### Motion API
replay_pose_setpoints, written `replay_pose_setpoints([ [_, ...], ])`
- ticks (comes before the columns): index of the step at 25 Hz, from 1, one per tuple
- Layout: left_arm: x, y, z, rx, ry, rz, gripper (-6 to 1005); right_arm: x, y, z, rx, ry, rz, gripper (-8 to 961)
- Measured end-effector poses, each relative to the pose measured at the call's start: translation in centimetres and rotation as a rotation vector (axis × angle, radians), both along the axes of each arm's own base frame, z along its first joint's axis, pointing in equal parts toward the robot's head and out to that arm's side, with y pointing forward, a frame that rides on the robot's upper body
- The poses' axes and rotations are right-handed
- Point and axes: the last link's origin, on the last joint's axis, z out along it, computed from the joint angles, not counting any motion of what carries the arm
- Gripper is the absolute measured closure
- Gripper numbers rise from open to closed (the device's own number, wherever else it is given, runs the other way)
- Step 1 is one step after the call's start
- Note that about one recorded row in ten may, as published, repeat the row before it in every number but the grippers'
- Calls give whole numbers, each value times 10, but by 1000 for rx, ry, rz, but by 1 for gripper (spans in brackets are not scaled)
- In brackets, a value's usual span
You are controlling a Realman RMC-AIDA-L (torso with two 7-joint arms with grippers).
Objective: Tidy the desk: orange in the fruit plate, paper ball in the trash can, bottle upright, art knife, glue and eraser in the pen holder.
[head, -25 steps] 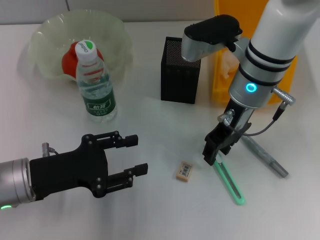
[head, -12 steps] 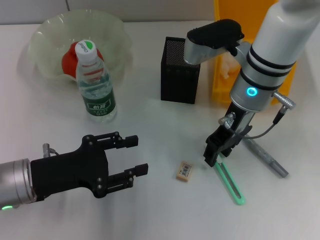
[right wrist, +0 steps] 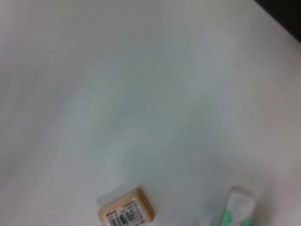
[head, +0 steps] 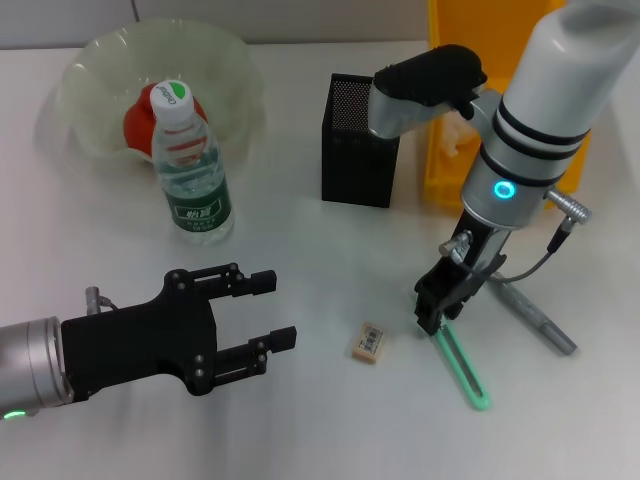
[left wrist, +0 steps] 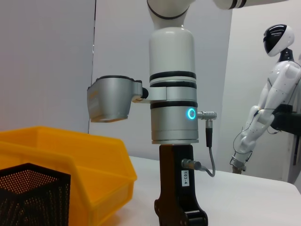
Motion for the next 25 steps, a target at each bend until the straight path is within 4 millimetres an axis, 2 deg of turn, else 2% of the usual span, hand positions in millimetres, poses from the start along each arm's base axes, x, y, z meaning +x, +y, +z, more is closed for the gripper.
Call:
replay_pose_setpoints([
  [4, 0, 0, 0, 0, 0, 0, 394, -1, -2, -2, -8, 8, 2, 588],
  [7, 0, 0, 0, 0, 0, -1, 394, -1, -2, -2, -8, 8, 3, 647],
  [25, 0, 0, 0, 0, 0, -1, 395, -1, -1, -3, -12, -16, 35, 655],
])
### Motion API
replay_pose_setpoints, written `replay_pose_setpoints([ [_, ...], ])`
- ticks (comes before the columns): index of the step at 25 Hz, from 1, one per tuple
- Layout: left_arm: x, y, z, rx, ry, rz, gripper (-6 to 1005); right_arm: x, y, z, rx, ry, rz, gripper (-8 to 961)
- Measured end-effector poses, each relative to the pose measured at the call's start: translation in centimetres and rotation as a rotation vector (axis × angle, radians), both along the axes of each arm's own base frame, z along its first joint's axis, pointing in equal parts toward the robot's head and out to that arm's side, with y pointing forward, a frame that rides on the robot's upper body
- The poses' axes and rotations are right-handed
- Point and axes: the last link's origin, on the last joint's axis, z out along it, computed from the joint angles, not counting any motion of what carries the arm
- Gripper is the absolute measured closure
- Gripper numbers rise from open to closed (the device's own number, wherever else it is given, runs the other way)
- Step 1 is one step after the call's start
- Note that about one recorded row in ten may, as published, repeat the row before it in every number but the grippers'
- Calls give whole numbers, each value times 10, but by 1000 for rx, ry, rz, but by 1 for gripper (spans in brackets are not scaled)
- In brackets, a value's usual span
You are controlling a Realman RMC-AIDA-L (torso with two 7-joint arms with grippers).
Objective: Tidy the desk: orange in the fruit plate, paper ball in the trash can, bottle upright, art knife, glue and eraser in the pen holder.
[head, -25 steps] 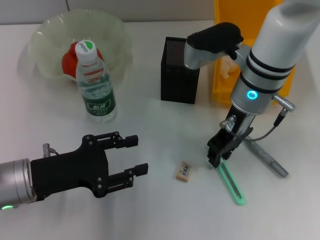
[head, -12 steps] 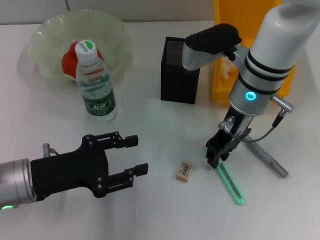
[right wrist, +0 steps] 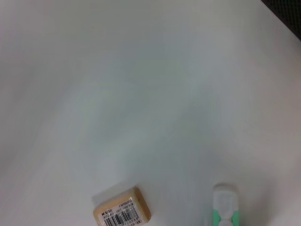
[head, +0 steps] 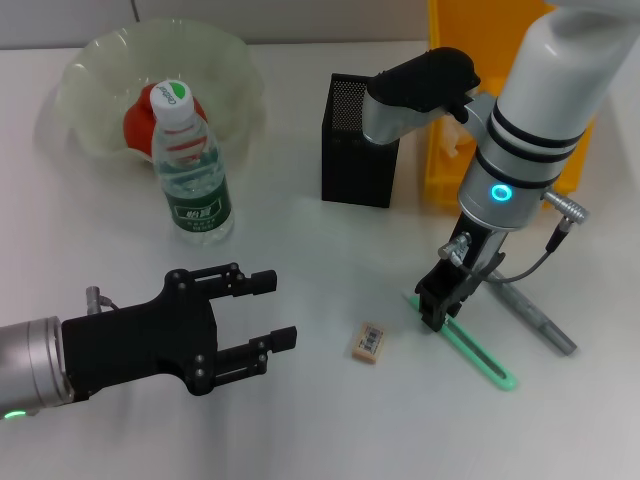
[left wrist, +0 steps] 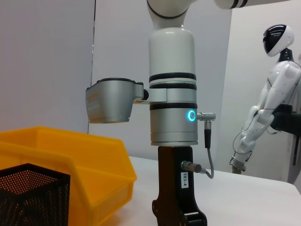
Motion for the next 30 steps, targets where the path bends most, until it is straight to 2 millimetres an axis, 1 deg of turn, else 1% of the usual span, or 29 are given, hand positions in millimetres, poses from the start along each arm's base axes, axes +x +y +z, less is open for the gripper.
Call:
replay_pose_setpoints([
  [9, 0, 0, 0, -2, 1, -1, 395, -1, 0, -1, 1, 13, 4, 737],
  [23, 0, -1, -1, -6, 0, 2, 394, -1, -1, 0, 3, 31, 17, 777],
  [28, -1, -1, -2, -7, -4, 8, 394, -6, -2, 7, 23, 84, 53, 776],
  [30, -1, -1, -2, -7, -4, 8, 394, -6, -5, 14, 42, 117, 63, 776],
])
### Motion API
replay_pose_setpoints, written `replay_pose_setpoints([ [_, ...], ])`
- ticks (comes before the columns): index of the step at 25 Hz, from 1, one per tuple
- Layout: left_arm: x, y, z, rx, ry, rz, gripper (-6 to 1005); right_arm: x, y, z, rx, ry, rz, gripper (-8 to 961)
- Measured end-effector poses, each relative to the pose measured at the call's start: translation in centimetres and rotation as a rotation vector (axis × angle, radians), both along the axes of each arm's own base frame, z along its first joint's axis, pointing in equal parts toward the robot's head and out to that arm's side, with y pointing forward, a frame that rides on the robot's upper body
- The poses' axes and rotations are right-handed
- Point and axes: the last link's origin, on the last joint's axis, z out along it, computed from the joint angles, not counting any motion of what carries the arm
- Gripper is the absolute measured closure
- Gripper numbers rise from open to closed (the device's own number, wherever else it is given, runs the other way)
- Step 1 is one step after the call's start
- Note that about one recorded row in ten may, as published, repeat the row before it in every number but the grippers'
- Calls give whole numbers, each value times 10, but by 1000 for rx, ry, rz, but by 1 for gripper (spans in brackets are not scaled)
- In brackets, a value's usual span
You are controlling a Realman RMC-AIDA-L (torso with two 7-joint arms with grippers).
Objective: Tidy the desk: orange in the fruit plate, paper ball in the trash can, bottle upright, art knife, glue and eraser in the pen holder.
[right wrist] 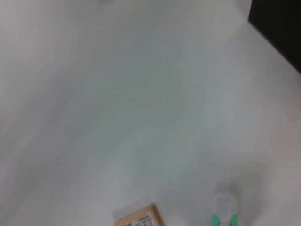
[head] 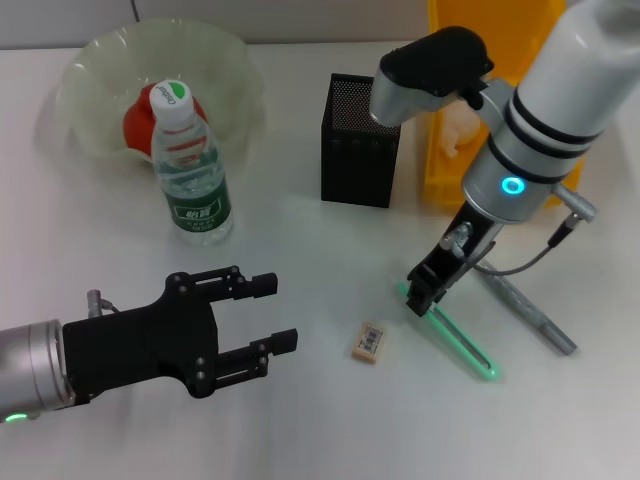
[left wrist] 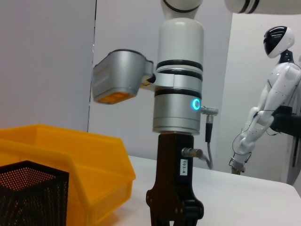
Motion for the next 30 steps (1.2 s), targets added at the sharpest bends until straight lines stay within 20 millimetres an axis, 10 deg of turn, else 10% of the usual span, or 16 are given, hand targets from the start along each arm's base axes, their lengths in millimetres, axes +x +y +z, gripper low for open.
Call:
replay_pose_setpoints([
  [30, 4, 4, 2, 19, -24, 2, 394, 21, -12, 92, 439, 903, 351, 775],
])
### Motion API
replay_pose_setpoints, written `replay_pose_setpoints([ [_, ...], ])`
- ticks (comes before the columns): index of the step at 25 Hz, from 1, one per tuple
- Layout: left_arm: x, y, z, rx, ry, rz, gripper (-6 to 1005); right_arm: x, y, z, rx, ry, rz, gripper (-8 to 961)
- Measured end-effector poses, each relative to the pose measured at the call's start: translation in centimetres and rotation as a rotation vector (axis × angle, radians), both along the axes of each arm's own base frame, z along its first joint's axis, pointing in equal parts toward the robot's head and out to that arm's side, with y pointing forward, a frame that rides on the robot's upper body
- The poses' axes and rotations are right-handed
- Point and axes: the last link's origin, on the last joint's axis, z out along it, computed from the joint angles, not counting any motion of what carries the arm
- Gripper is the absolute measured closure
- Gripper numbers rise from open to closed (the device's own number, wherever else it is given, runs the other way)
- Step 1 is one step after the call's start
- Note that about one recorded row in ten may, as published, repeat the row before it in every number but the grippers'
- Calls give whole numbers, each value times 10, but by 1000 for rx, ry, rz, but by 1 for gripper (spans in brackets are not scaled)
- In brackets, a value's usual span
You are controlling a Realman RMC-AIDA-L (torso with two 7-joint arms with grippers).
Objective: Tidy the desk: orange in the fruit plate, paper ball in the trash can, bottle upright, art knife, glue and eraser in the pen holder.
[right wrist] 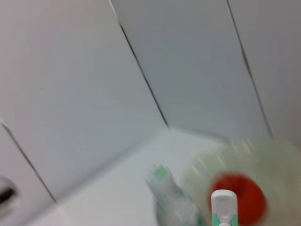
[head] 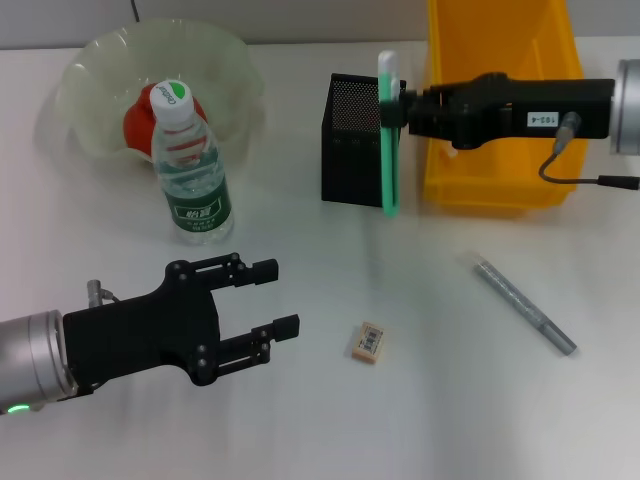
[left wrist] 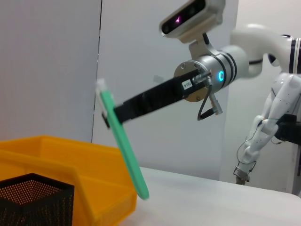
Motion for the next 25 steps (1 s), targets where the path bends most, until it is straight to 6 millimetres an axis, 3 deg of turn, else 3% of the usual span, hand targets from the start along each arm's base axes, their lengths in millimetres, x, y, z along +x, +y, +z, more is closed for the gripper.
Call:
replay_pose_setpoints([
  [4, 0, 0, 0, -1, -1, -1, 394, 11, -1, 0, 101, 156, 117, 776],
  [14, 0, 0, -2, -6, -2, 5, 395, 32, 2, -13, 333, 250, 189, 775],
  [25, 2, 2, -4, -11, -5, 5, 395, 44, 18, -28, 413, 172, 121, 776],
])
